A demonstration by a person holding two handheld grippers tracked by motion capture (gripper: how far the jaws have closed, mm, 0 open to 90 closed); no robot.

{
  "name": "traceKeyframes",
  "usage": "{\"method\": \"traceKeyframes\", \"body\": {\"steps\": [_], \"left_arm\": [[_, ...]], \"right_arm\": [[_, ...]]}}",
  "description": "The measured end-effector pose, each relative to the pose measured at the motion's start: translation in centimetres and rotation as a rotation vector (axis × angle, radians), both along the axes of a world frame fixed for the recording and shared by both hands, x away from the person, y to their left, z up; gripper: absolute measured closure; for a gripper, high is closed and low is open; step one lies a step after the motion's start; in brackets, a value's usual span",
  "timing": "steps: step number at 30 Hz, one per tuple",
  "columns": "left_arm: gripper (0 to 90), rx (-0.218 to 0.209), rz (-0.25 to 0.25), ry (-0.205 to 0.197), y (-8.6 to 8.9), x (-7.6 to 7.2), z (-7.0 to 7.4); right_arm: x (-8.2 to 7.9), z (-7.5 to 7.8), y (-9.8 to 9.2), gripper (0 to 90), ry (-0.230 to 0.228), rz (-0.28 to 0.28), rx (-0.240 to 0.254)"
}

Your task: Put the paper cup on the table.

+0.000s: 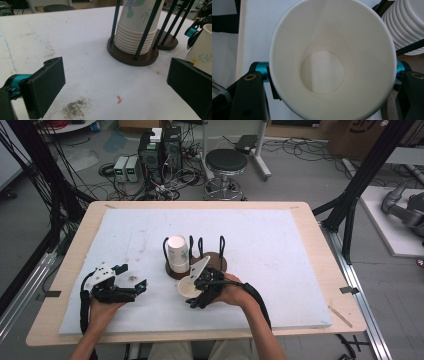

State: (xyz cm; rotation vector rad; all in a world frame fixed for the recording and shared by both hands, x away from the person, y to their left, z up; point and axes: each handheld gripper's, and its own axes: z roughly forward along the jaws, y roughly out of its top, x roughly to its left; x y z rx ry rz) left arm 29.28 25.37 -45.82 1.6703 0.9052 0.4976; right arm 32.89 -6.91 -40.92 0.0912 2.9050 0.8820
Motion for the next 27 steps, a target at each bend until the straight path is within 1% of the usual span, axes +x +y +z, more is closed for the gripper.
{"method": "traceKeyframes", "body": {"steps": [3, 5, 6, 7, 10, 11, 18, 21, 23, 25, 27], "left_arm": [[1.7, 0.002, 0.000, -0.001, 0.0, 0.0, 0.0], [1.7, -0.001, -0.001, 0.000, 0.0, 0.0, 0.0], [1.7, 0.000, -0.002, 0.000, 0.0, 0.0, 0.0], [1.7, 0.000, -0.002, -0.001, 0.0, 0.0, 0.0], [1.7, 0.000, -0.002, 0.000, 0.0, 0.0, 0.0], [1.8, 0.000, -0.002, 0.000, 0.0, 0.0, 0.0], [1.7, 0.002, -0.001, -0.003, 0.0, 0.0, 0.0], [1.7, 0.004, -0.002, -0.004, 0.0, 0.0, 0.0], [1.7, 0.003, -0.003, -0.006, 0.0, 0.0, 0.0], [1.8, 0.003, -0.003, -0.005, 0.0, 0.0, 0.0], [1.8, 0.002, -0.001, -0.004, 0.0, 0.0, 0.0]], "right_arm": [[0.0, -0.1, 0.0, 25.4, 0.004, -0.004, 0.001], [0.0, -0.2, 0.0, 23.7, 0.006, -0.002, 0.008], [0.0, -0.3, -0.1, 20.7, 0.013, 0.004, 0.013], [0.0, -0.4, -0.1, 19.8, 0.013, 0.004, 0.023], [0.0, -0.7, -0.3, 18.5, 0.017, -0.006, 0.019], [0.0, -0.7, -0.4, 18.5, 0.012, -0.010, 0.023], [-0.2, -0.7, -1.0, 18.5, 0.019, -0.021, 0.047], [-0.2, -0.7, -1.3, 18.5, 0.015, -0.028, 0.045], [-0.3, -0.8, -2.1, 18.5, 0.015, -0.036, 0.057], [-0.4, -0.8, -2.4, 18.5, 0.014, -0.043, 0.059], [-0.5, -1.0, -3.5, 18.5, 0.012, -0.063, 0.077]]}}
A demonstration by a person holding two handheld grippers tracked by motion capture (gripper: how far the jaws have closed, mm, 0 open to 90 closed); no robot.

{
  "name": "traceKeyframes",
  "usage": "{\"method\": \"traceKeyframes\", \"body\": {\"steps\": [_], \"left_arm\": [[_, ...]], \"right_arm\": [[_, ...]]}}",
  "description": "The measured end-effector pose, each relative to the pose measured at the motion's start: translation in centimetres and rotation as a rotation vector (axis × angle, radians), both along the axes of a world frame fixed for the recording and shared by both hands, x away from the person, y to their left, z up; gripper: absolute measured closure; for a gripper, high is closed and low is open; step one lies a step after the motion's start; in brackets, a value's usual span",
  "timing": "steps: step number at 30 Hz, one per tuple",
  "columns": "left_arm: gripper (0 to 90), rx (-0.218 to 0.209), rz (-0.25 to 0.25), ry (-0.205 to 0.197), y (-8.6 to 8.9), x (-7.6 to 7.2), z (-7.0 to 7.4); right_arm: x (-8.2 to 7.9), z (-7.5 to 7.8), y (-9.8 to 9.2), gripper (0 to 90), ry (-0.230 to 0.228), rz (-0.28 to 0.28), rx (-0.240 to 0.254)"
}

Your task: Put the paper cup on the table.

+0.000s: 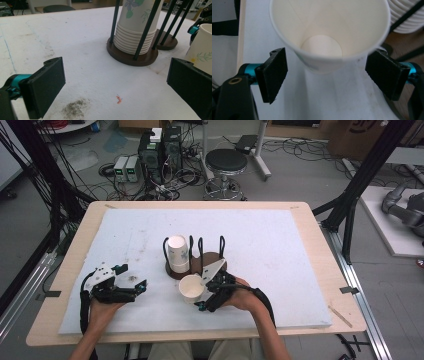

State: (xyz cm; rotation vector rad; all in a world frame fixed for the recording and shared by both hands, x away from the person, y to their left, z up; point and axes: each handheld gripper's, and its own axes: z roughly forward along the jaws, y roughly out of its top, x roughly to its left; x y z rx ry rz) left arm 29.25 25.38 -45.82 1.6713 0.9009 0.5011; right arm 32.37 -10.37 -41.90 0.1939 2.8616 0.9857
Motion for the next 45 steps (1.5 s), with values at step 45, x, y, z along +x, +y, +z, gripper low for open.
{"method": "traceKeyframes", "body": {"steps": [45], "left_arm": [[1.7, -0.003, 0.019, -0.039, 0.0, -0.4, 0.0]], "right_arm": [[-1.0, -1.8, -13.0, 18.6, -0.116, -0.511, 0.421]]}}
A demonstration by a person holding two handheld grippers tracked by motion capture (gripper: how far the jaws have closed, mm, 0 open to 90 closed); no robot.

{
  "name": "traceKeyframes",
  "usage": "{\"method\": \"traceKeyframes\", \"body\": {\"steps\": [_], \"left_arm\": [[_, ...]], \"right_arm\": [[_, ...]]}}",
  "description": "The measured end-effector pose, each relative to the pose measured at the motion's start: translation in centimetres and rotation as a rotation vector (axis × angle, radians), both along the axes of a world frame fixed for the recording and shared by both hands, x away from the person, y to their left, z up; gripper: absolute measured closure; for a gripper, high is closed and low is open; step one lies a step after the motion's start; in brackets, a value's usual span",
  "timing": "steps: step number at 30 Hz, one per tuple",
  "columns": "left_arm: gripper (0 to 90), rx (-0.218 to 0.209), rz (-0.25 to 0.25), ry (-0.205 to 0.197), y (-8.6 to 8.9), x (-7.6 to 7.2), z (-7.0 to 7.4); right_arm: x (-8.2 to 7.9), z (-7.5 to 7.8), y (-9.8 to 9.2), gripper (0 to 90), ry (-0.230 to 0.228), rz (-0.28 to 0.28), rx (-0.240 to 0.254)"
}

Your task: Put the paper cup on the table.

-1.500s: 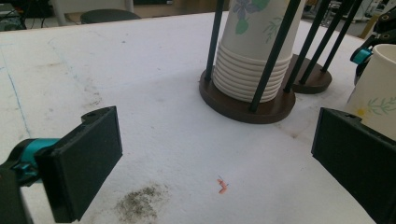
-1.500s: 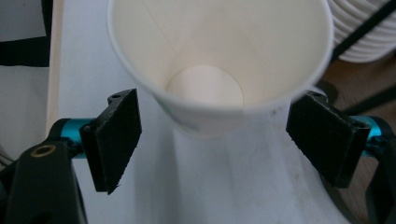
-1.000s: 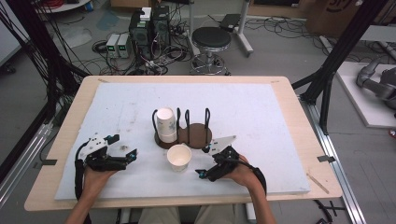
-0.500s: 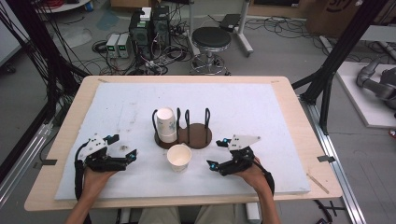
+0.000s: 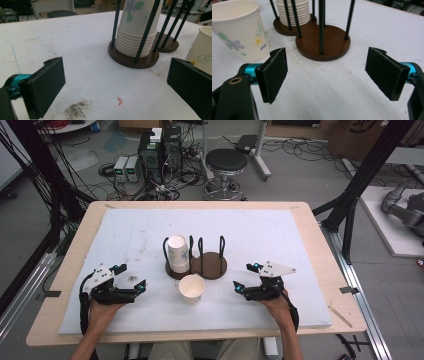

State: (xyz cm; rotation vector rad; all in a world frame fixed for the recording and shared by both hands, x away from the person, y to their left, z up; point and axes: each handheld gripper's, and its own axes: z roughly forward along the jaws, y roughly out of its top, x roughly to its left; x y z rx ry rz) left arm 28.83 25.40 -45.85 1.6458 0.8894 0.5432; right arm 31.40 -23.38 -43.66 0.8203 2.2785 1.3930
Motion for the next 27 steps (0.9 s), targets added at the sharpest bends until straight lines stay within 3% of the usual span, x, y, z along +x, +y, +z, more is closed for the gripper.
{"method": "traceKeyframes", "body": {"steps": [6, 20, 27], "left_arm": [[1.7, -0.004, 0.003, -0.002, 0.0, 0.0, 0.0], [1.7, -0.022, 0.026, -0.017, 0.4, -0.3, 0.0], [1.7, -0.030, 0.043, -0.019, 0.5, -0.4, 0.0]], "right_arm": [[0.0, -0.3, -1.0, 18.6, -0.005, -0.098, 0.010], [-0.2, -0.3, -2.5, 18.7, -0.028, -0.186, 0.044], [-0.1, -0.7, -2.7, 18.8, -0.022, -0.197, 0.056]]}}
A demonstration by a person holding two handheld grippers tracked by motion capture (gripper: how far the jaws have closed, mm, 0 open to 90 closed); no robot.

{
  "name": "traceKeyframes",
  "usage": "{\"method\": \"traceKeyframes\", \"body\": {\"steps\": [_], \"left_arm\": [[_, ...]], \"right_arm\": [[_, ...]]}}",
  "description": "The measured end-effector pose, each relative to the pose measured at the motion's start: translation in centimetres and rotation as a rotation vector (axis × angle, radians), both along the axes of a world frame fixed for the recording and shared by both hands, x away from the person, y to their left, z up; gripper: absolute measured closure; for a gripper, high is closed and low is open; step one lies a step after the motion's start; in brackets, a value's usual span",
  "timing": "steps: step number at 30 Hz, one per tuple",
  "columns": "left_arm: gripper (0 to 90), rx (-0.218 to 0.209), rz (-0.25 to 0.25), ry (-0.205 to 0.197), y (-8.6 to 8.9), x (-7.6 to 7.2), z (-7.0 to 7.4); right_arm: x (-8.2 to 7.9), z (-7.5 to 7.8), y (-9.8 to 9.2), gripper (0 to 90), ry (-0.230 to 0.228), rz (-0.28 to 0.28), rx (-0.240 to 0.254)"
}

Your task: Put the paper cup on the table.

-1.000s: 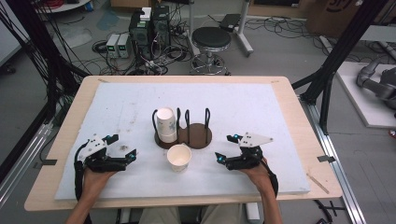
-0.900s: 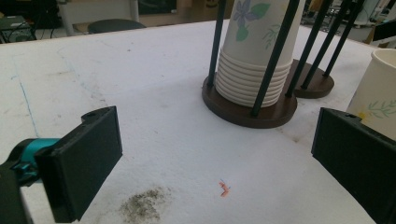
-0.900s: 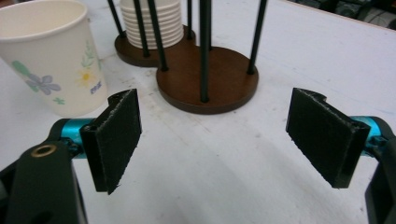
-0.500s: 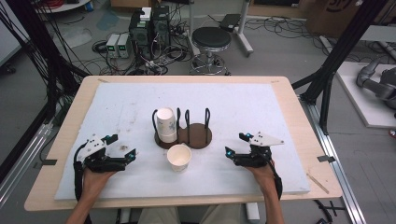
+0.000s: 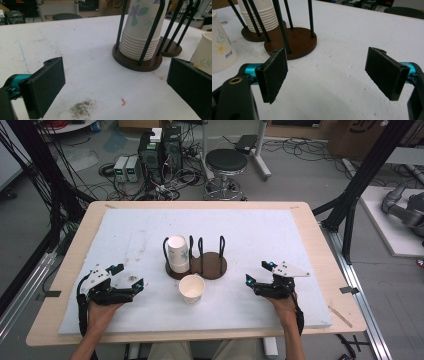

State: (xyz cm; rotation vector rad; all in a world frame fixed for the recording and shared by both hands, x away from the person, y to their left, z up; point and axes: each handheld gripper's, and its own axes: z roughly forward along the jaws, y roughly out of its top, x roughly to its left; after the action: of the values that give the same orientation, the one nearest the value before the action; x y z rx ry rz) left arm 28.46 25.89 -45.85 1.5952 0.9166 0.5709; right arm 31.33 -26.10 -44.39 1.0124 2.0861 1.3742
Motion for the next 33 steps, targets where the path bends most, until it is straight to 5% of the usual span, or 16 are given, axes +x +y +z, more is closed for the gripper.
{"method": "traceKeyframes", "body": {"steps": [33], "left_arm": [[1.7, 0.009, 0.007, 0.011, -0.08, 0.11, -0.03]], "right_arm": [[-0.23, -0.66, 0.05, 18.7, -0.008, -0.012, -0.017]]}}
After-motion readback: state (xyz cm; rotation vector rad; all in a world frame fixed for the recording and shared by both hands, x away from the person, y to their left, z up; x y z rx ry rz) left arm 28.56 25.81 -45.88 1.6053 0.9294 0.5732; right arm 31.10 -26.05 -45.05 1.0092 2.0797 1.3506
